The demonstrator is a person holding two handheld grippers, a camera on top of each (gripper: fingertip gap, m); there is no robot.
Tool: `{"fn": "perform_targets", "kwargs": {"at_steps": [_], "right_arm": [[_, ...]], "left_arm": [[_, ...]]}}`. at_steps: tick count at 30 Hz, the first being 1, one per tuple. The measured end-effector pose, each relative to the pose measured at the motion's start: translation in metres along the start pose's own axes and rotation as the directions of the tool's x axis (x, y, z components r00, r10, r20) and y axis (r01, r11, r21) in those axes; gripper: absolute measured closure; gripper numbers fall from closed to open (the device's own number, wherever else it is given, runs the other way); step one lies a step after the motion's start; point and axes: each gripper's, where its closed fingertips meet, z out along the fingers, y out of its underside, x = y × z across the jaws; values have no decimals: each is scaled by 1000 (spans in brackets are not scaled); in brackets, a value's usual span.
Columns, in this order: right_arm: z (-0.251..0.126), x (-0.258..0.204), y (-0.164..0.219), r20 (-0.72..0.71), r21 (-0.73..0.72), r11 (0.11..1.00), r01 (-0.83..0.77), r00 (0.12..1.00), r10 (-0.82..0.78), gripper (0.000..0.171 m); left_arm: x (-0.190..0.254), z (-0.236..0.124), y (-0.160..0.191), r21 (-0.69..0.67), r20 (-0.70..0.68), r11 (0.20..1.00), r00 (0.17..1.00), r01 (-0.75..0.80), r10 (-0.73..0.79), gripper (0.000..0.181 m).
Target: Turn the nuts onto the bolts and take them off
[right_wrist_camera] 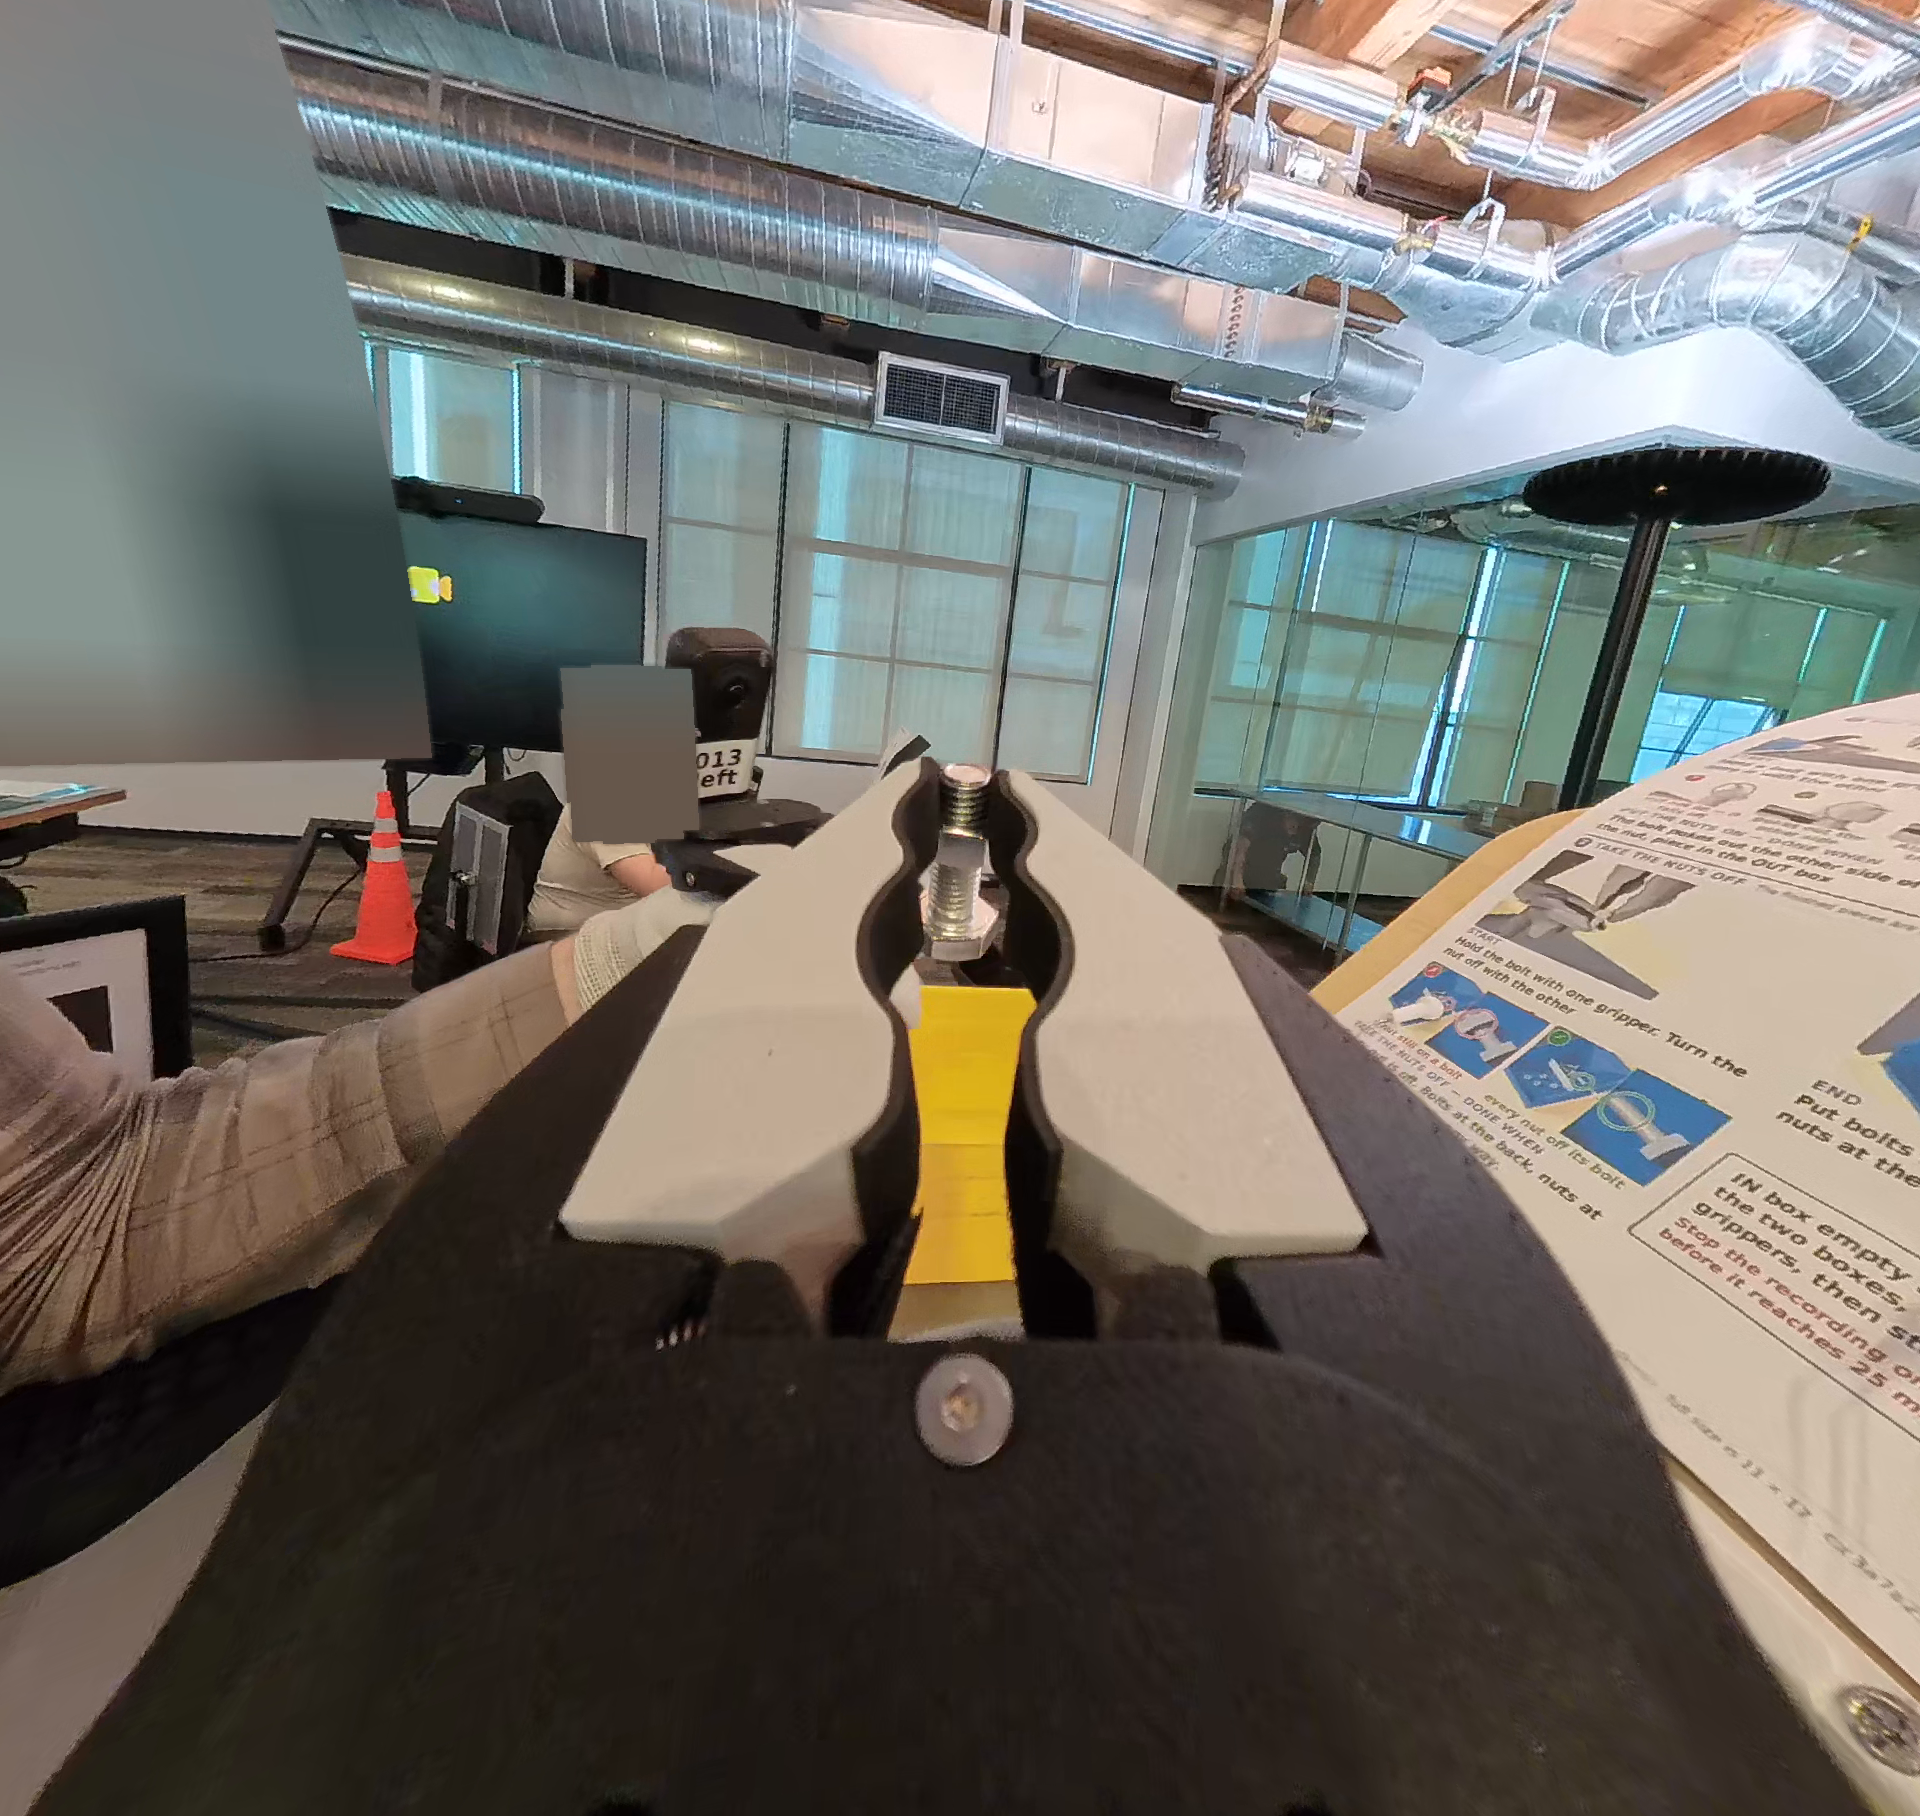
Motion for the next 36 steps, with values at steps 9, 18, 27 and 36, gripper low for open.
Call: {"fn": "perform_targets", "kwargs": {"at_steps": [9,18,27,36], "right_arm": [[13,-13,12,51,-15,999,-35,998,35,164],[22,-23,24,95,-28,997,-68,993,70,164],[25,-21,32,87,-41,996,-78,993,81,164],[22,-13,36,59,-53,996,-66,996,69,164]], "left_arm": [[58,7,-11,87,-339,992,939,89,-55,117],[63,30,3,42,-333,993,939,109,-89,120],[-33,22,-2,110,275,991,961,-74,41,140],[-5,34,-4,144,193,970,967,-196,167,126]]}}
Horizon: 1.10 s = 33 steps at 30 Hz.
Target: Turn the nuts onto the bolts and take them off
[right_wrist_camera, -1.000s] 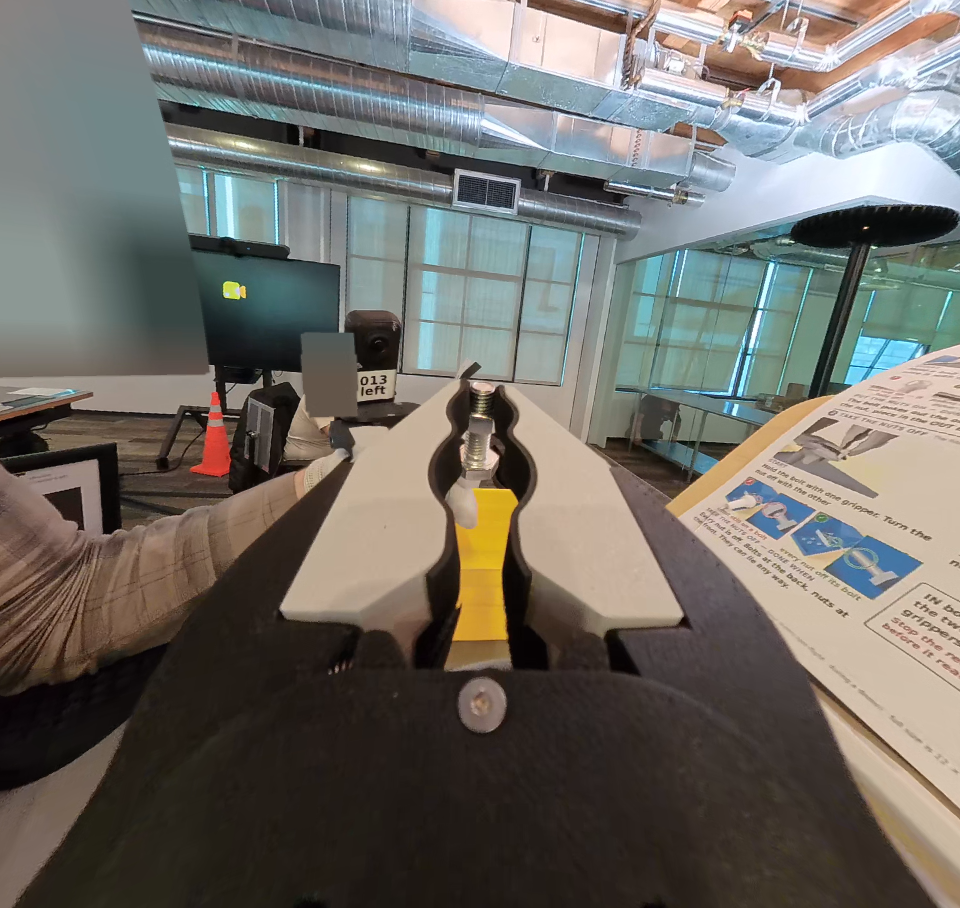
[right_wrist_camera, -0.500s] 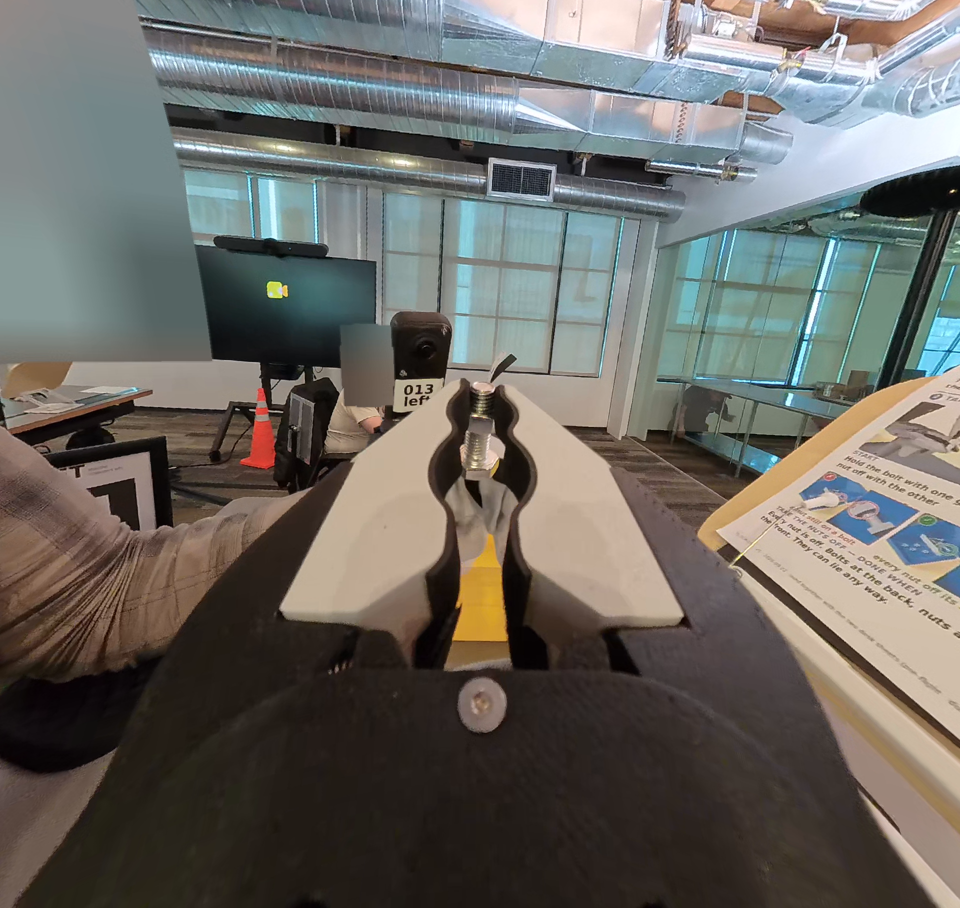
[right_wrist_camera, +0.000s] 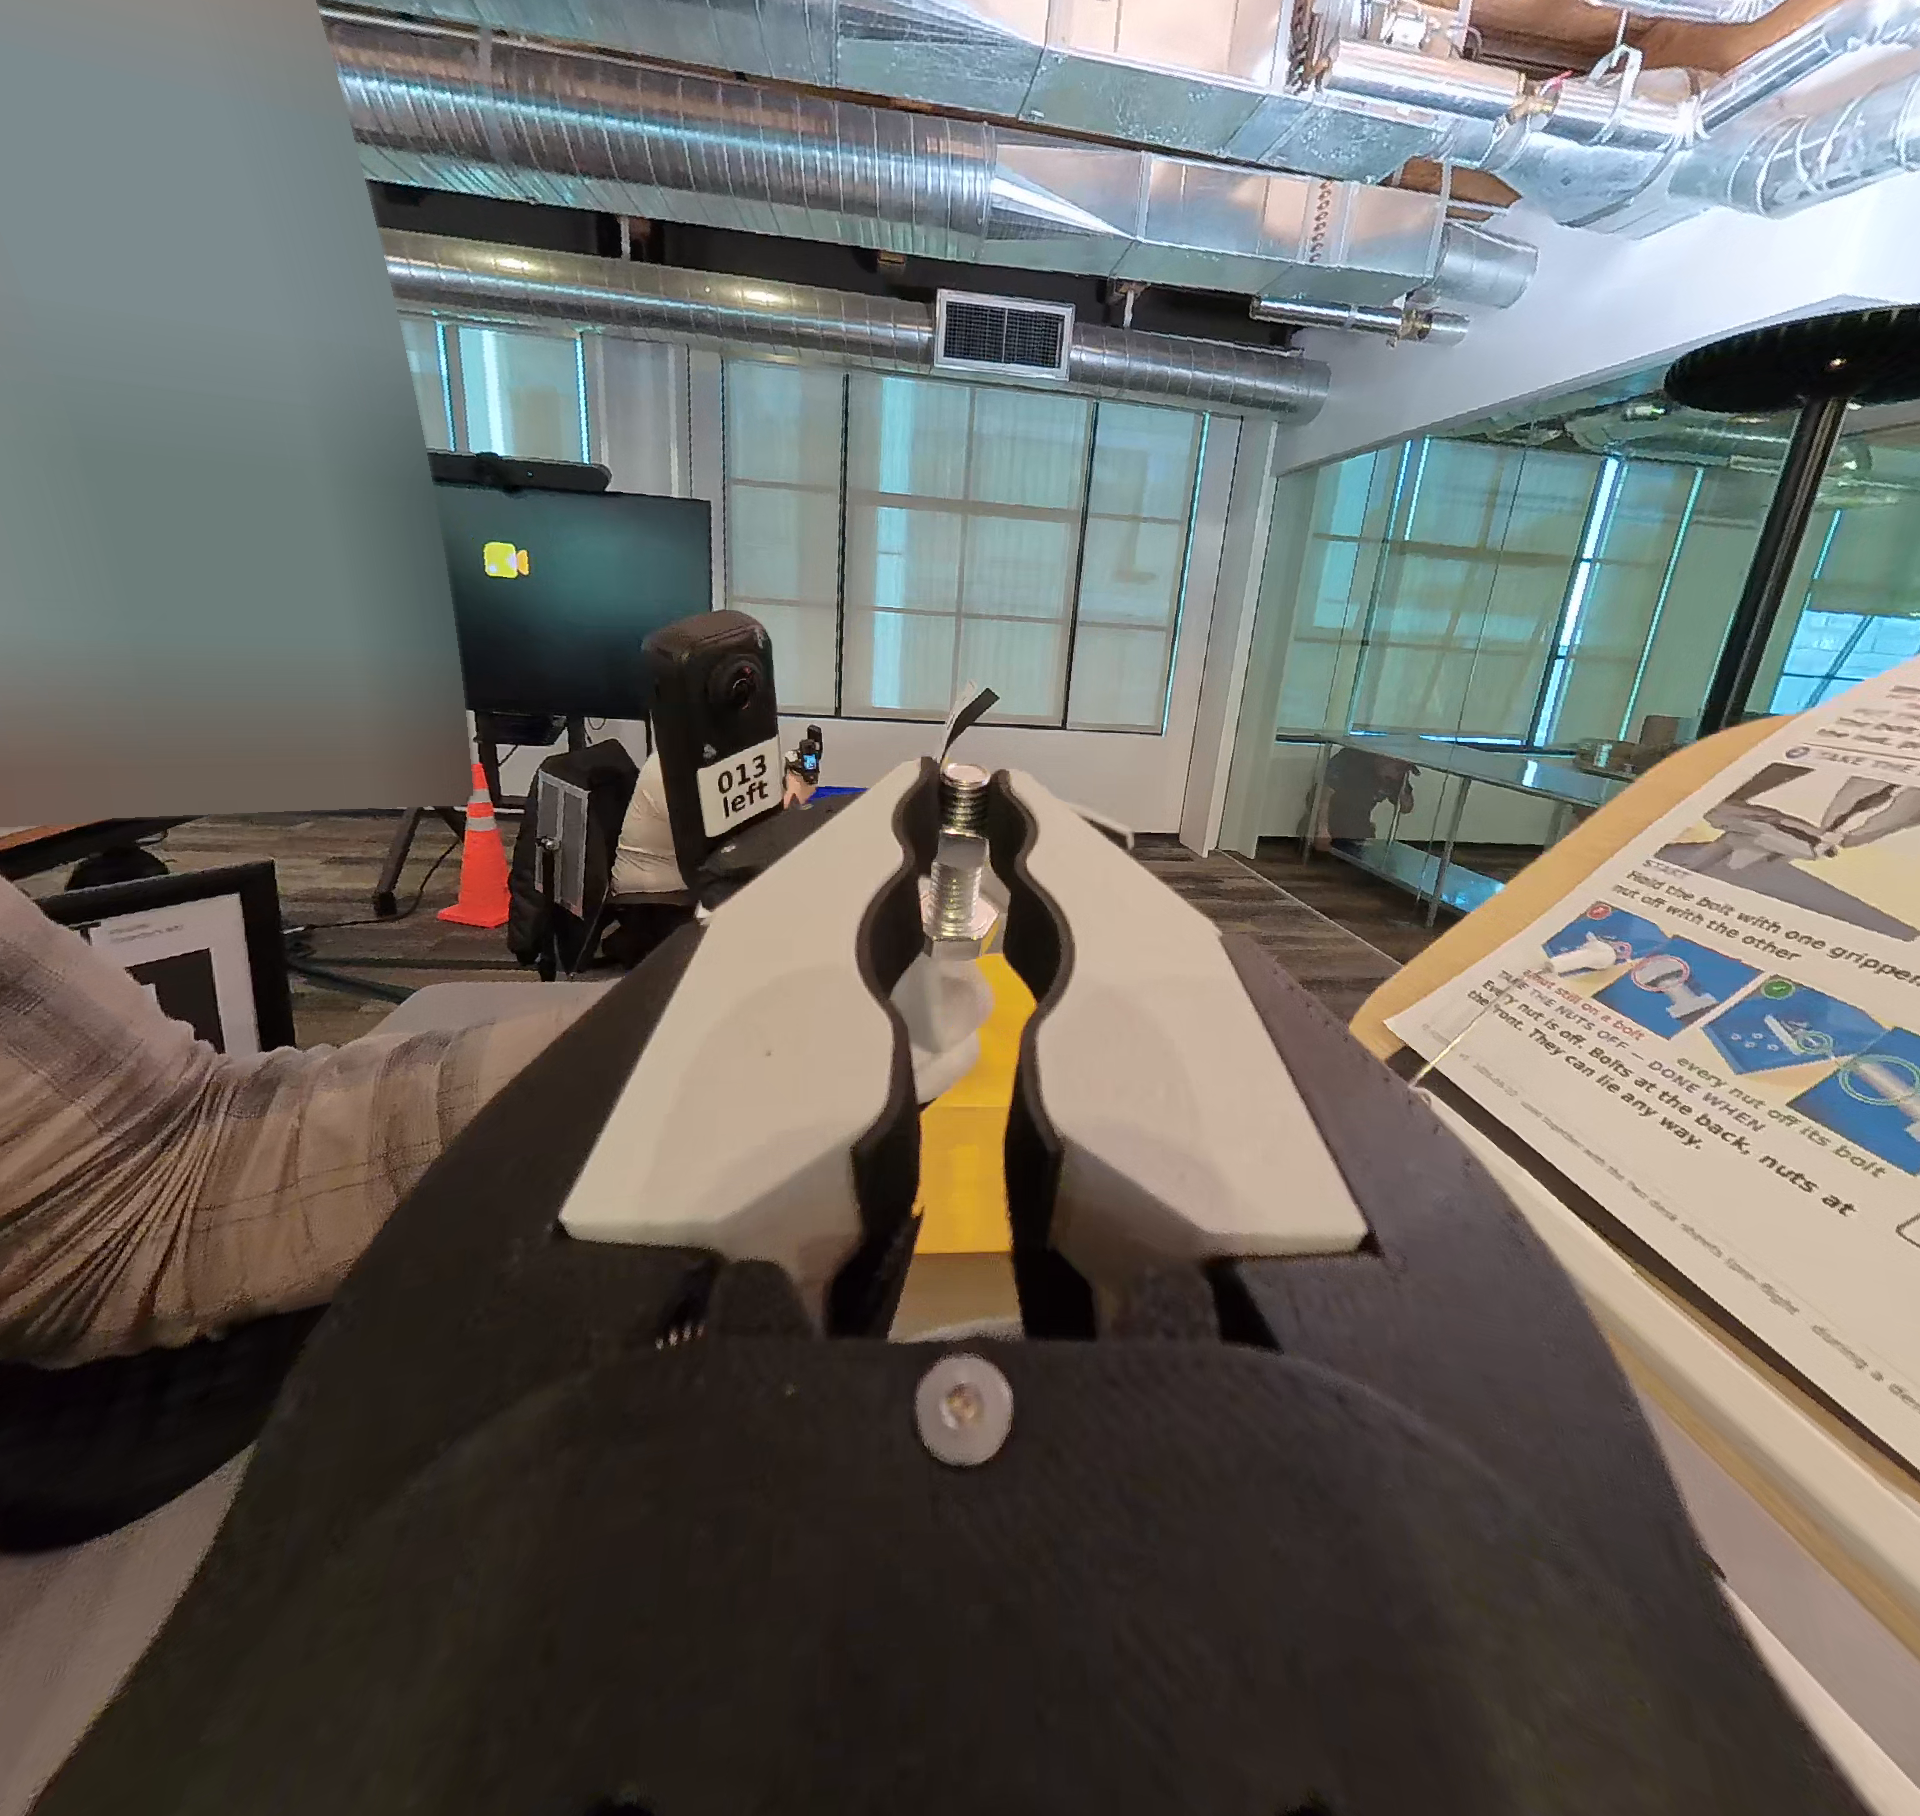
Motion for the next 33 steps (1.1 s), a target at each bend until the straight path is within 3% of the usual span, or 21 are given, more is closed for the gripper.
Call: {"fn": "perform_targets", "kwargs": {"at_steps": [4,11,14,19,23,28,33], "right_arm": [[-1,3,3,-4,-3,1000,-3,1000,3,164],[4,-3,15,40,-47,999,-18,999,20,164],[7,-8,22,66,-69,997,-21,997,26,164],[11,-13,27,80,-98,995,-1,997,9,165],[14,-13,35,67,-133,991,33,997,-24,164],[15,-13,38,62,-139,989,47,997,-39,164],[15,-15,38,73,-128,990,59,996,-50,164]], "left_arm": [[36,0,13,-91,-252,988,957,128,-147,126],[74,8,14,-173,-394,967,887,187,-241,124],[79,8,8,-163,-417,962,869,219,-268,127],[77,11,14,-170,-369,977,912,126,-182,146],[76,14,21,-205,-335,978,937,34,-102,140],[74,12,13,-178,-335,983,936,52,-110,161],[78,11,15,-186,-359,981,925,63,-127,160]]}}
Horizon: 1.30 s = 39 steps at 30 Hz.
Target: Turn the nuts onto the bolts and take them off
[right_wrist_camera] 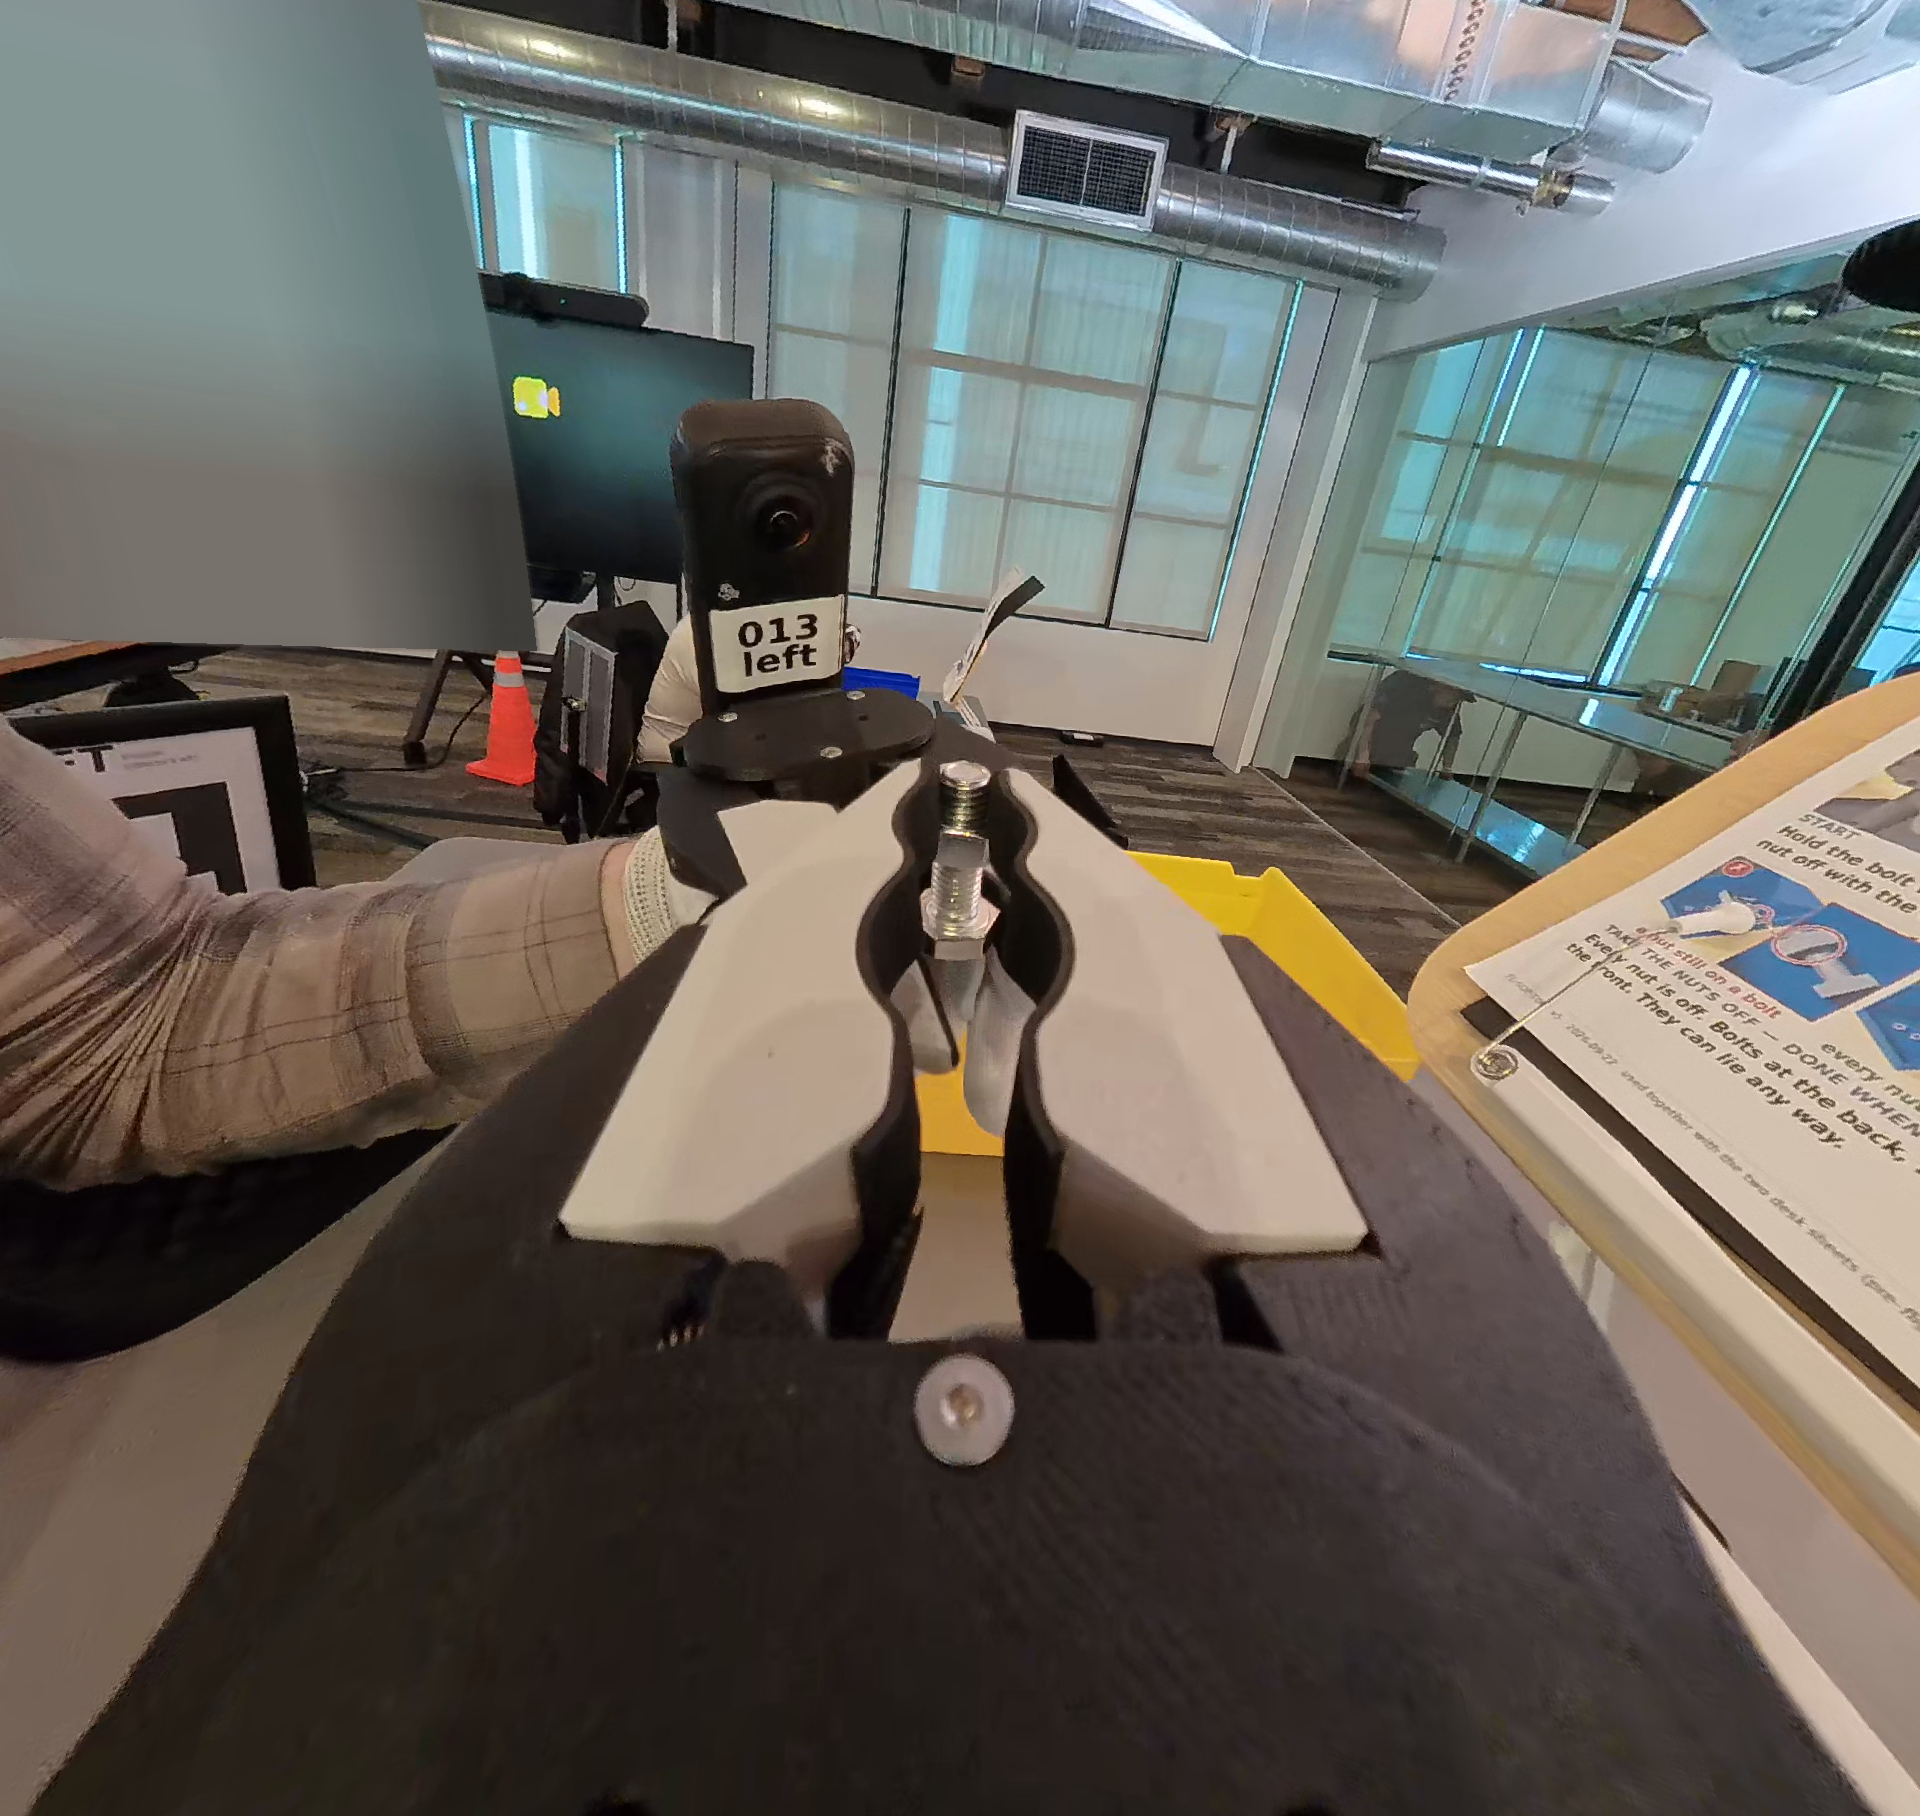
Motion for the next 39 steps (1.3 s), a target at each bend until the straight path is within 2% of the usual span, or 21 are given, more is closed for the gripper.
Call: {"fn": "perform_targets", "kwargs": {"at_steps": [8,10,13,25,27,29,31,35,39], "right_arm": [[2,-5,2,25,1,1000,0,1000,0,165],[3,-6,3,31,1,1000,-4,1000,4,164],[4,-9,2,46,5,1000,-5,999,5,165],[4,-9,1,32,-21,1000,5,999,-4,164],[3,-9,1,29,-21,1000,3,1000,-2,150],[3,-8,0,22,-25,1000,10,1000,-10,151],[2,-8,2,20,-47,999,20,1000,-19,143],[0,-9,5,28,-84,996,43,999,-41,143],[1,-11,5,41,-81,996,34,999,-30,155]], "left_arm": [[6,-2,-1,15,-49,1000,999,25,-24,165],[11,-2,0,14,-79,1000,997,25,-24,156],[11,-1,2,-1,-74,1000,997,17,-17,165],[8,0,2,6,-54,1000,999,-6,6,166],[8,0,2,7,-50,1000,999,-9,10,167],[8,1,2,3,-48,1000,999,-12,12,167],[6,2,3,0,-34,1000,999,-19,19,167],[7,1,-2,31,-47,1000,999,-4,5,167],[12,2,0,28,-79,1000,997,5,-3,167]]}}
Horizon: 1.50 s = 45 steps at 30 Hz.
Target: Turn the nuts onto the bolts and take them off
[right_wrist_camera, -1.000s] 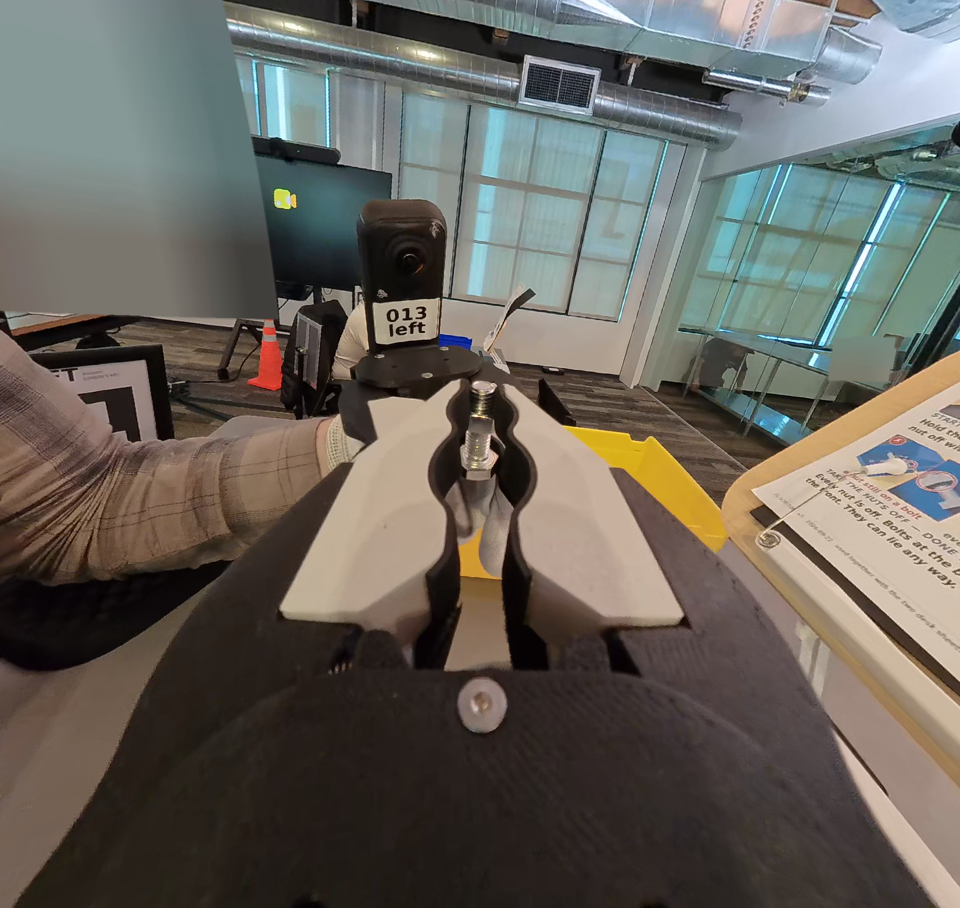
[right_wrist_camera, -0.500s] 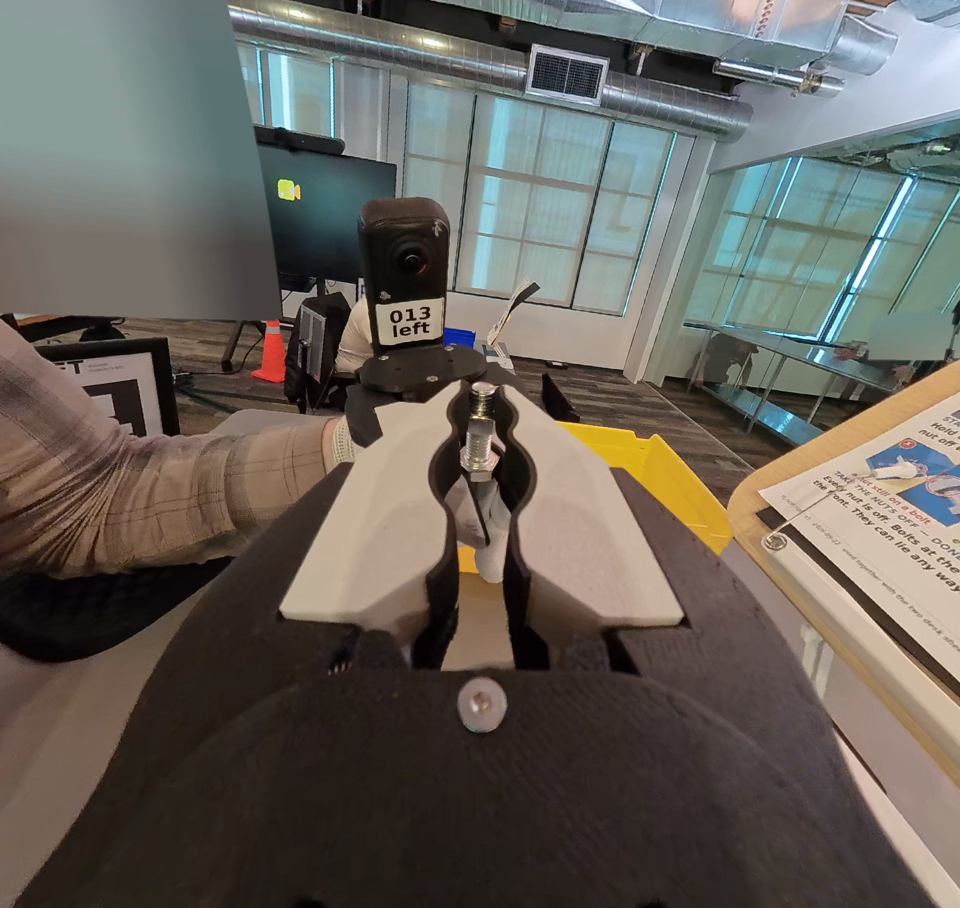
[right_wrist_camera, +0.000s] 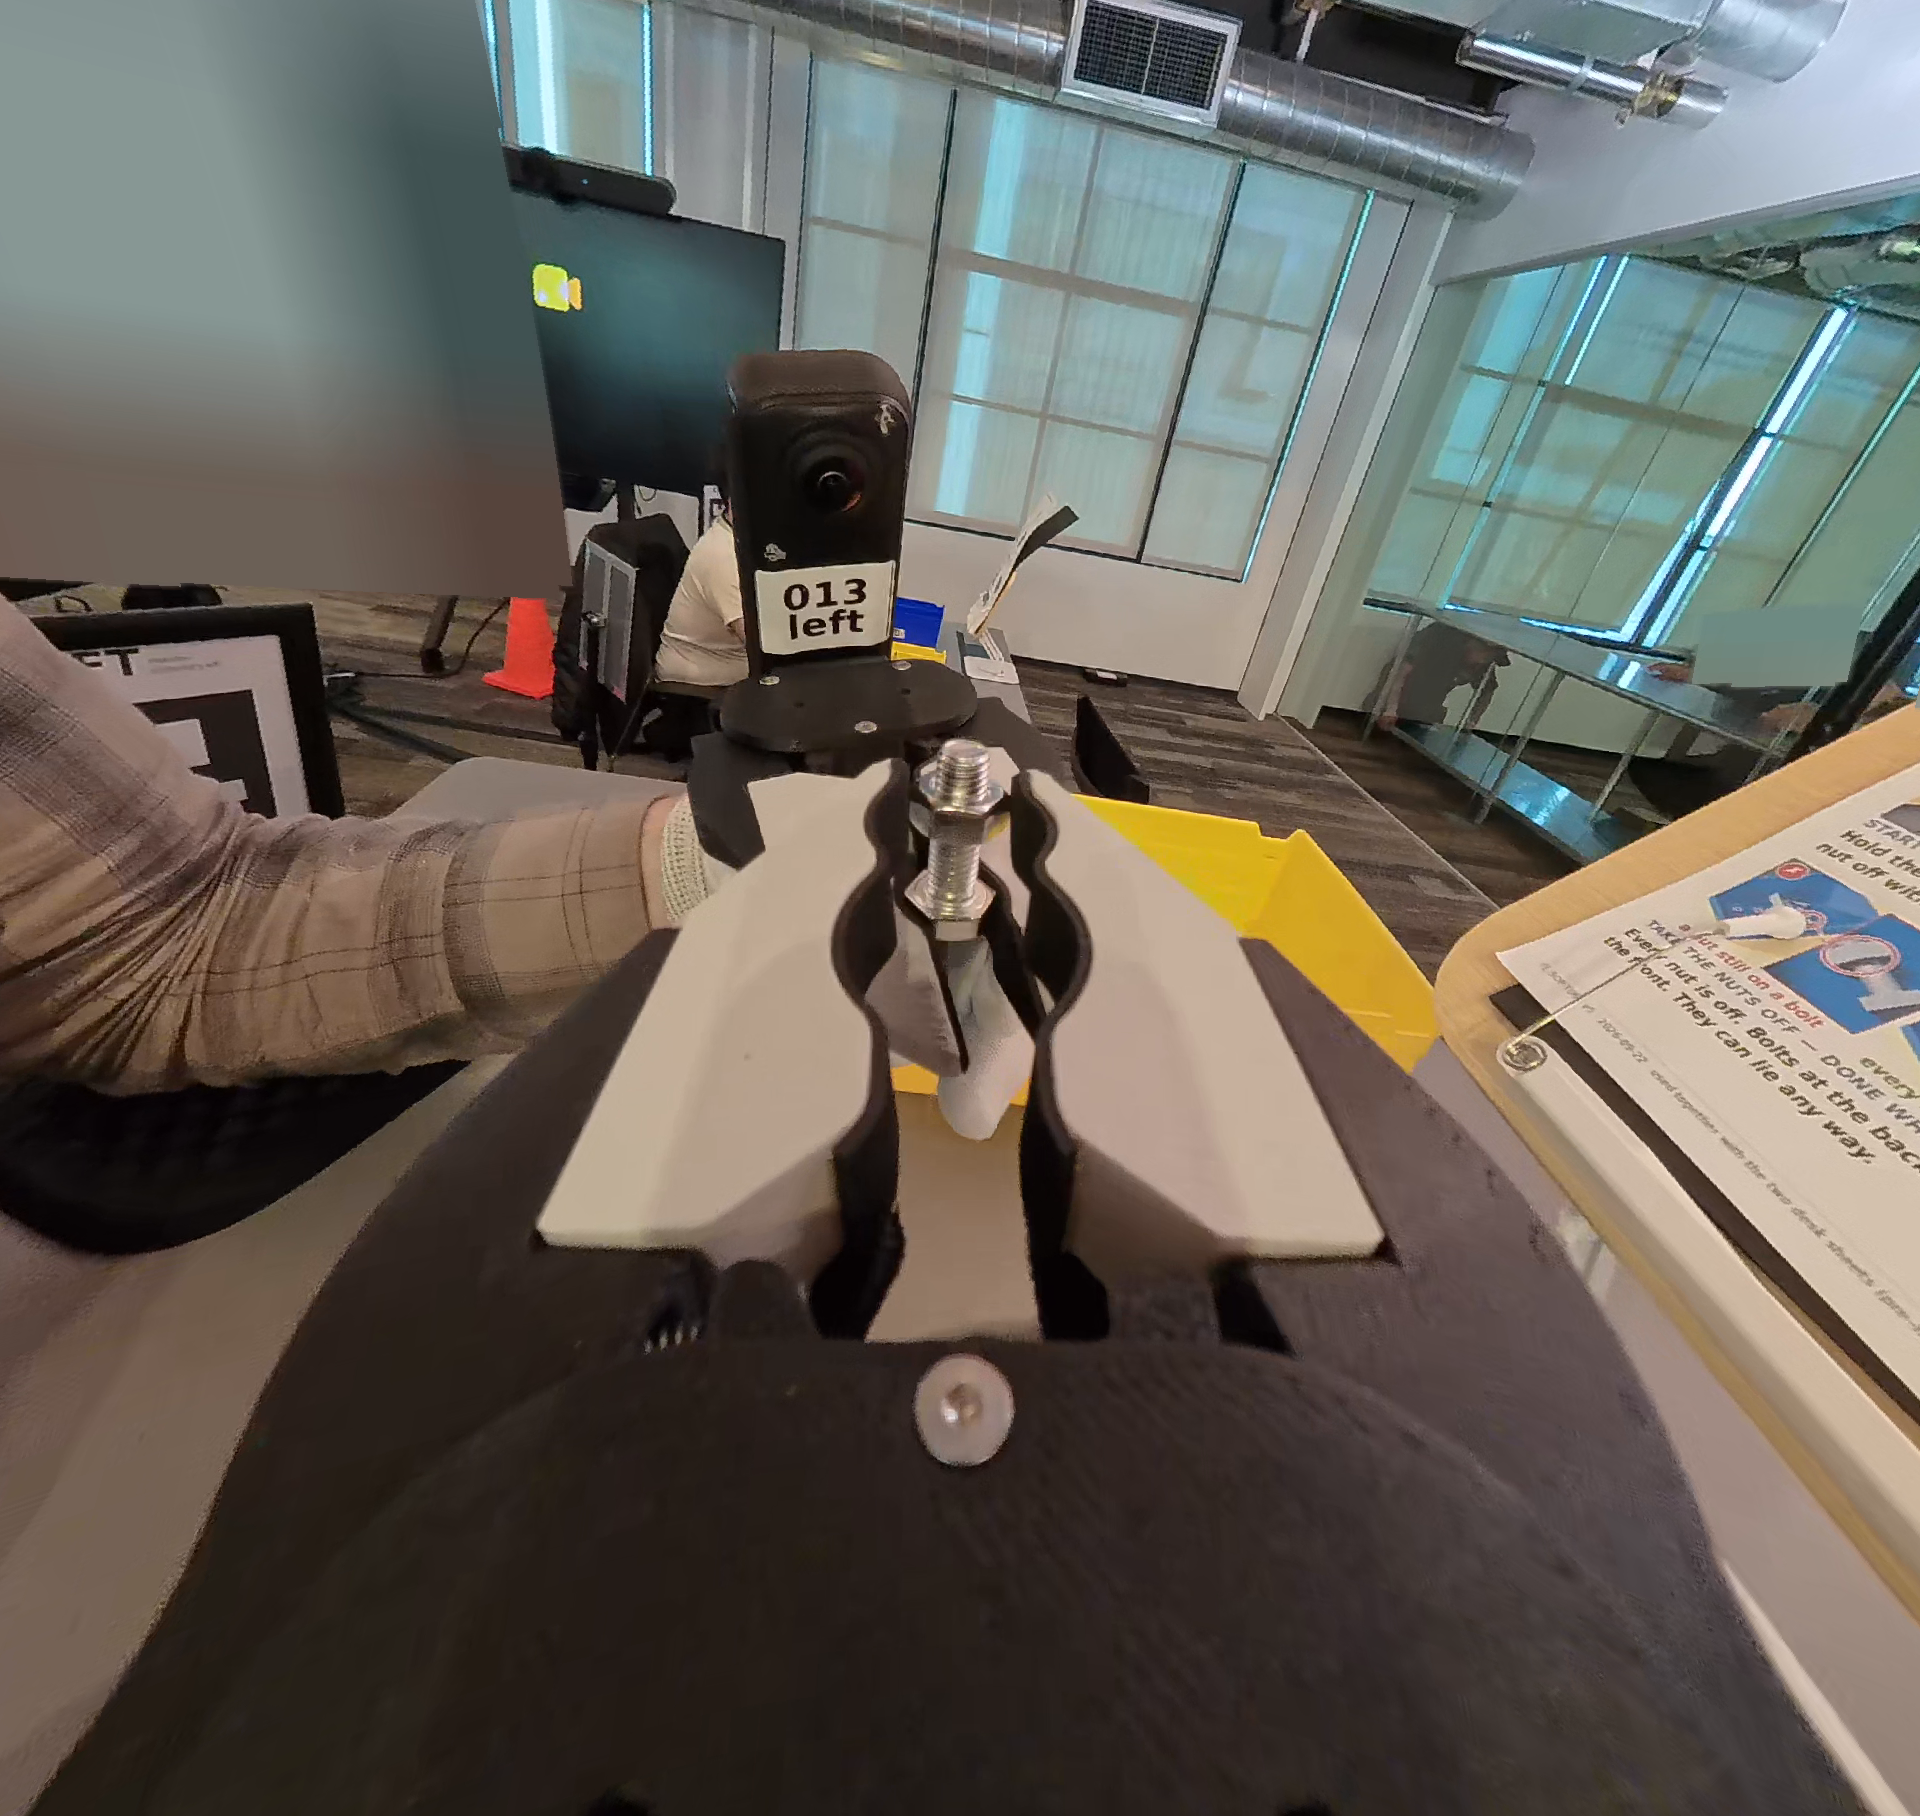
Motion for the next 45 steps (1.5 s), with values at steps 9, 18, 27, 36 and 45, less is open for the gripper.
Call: {"fn": "perform_targets", "kwargs": {"at_steps": [9,18,27,36,45], "right_arm": [[-3,3,-1,-4,13,1000,-10,1000,10,155],[-3,2,-2,-5,4,1000,1,1000,-1,154],[-5,9,-3,-57,-30,999,15,998,-17,129],[-34,37,-8,-143,14,999,-47,989,48,134],[-21,37,1,-167,-46,997,-55,985,47,121]], "left_arm": [[-1,-1,-4,34,-7,999,1000,29,-29,163],[-3,1,-3,19,28,1000,1000,-11,10,166],[-12,0,-8,52,106,997,993,-59,54,166],[-13,-3,-13,88,109,995,993,-50,40,166],[-10,1,-8,70,87,997,996,-40,34,166]]}}
